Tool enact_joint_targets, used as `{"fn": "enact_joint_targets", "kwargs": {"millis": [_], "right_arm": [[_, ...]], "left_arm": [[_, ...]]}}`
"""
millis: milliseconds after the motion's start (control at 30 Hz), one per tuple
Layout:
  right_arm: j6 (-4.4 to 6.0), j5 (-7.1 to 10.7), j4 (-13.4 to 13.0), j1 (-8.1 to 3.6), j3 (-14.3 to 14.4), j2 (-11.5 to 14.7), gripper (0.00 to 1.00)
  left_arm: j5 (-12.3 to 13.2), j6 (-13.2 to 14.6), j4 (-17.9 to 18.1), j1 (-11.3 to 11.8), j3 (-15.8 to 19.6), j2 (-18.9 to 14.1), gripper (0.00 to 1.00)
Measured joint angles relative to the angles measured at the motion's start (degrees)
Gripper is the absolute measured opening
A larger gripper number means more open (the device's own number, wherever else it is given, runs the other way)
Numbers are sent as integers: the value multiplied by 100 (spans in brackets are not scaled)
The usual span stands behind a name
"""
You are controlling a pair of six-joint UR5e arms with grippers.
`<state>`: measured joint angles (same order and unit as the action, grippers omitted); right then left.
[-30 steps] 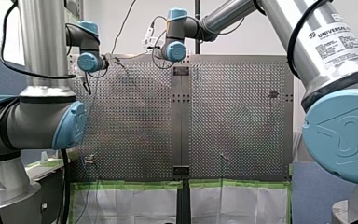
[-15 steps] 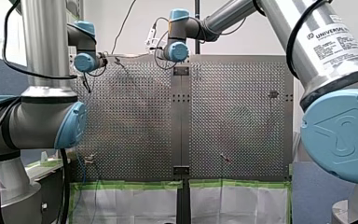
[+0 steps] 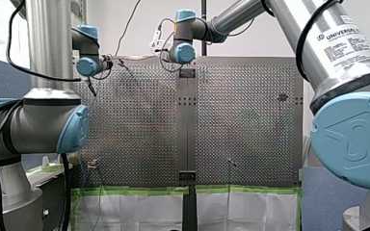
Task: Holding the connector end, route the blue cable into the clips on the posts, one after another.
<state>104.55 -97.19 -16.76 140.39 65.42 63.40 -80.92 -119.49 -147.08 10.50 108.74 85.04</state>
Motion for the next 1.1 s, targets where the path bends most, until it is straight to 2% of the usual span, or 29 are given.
{"fn": "enact_joint_targets", "kwargs": {"millis": [567, 1100], "right_arm": [[5, 23, -4, -146, 1, -59, 0], [11, 104, -27, -202, -1, -75, 0]], "left_arm": [[152, -16, 157, -21, -6, 186, 0], [246, -145, 257, 9, -177, 280, 0]]}}
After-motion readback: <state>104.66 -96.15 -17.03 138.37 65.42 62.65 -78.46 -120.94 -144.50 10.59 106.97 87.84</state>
